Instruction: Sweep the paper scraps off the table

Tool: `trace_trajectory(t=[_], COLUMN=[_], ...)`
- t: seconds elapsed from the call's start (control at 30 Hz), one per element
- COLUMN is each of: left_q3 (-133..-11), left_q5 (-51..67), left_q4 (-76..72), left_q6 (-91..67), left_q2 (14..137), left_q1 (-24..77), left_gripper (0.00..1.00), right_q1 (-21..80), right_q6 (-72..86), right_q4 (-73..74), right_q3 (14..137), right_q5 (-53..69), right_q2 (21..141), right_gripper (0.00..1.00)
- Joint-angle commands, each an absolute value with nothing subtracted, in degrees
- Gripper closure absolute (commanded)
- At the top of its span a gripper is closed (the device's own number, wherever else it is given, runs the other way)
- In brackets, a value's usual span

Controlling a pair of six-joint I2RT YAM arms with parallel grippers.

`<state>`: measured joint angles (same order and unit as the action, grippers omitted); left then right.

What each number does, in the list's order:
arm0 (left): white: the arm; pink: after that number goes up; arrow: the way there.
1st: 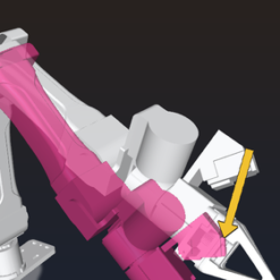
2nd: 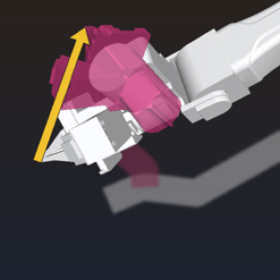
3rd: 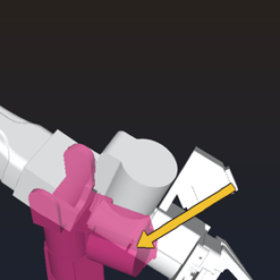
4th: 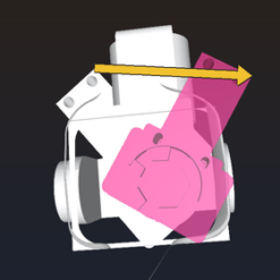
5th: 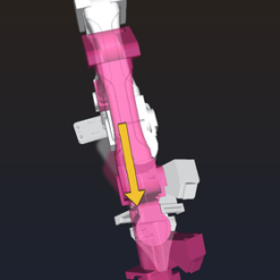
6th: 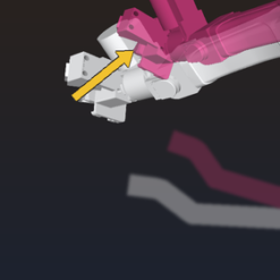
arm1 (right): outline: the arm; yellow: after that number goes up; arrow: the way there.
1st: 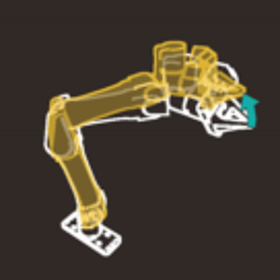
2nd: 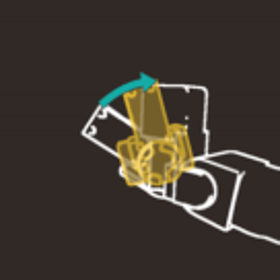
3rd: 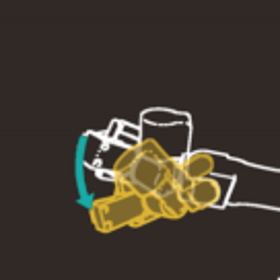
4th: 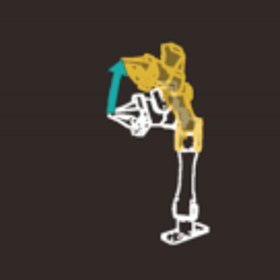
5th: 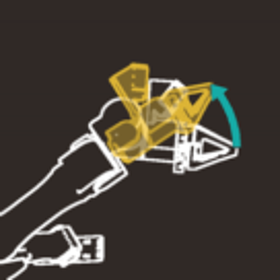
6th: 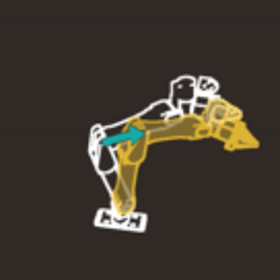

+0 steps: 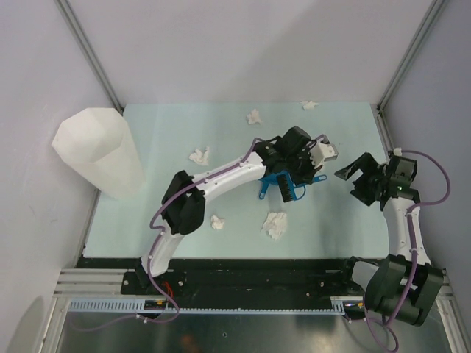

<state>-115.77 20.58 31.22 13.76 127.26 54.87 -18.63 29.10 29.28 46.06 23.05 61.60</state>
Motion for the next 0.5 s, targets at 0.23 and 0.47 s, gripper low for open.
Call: trace_trajectory(t=[0.23, 0.47], left_q3=[-114.8, -116.9], left_q5=[24.3, 24.3], left_q4=[31.1, 31.1], left_q6=[16.6, 15.0], left_q2=[123.6, 124.4], left_q1=[55.2, 55.3], left_gripper=[1.00, 1.00], right_q1=[-17.7, -14.6], right_q6=[41.5, 44.7], right_q4=[4.7, 1.5], right_q3=[36.0, 34.0], right_q5=[43.7, 42.9], right_q2=[64.2, 65.5], right_gripper=[0.17, 0.26])
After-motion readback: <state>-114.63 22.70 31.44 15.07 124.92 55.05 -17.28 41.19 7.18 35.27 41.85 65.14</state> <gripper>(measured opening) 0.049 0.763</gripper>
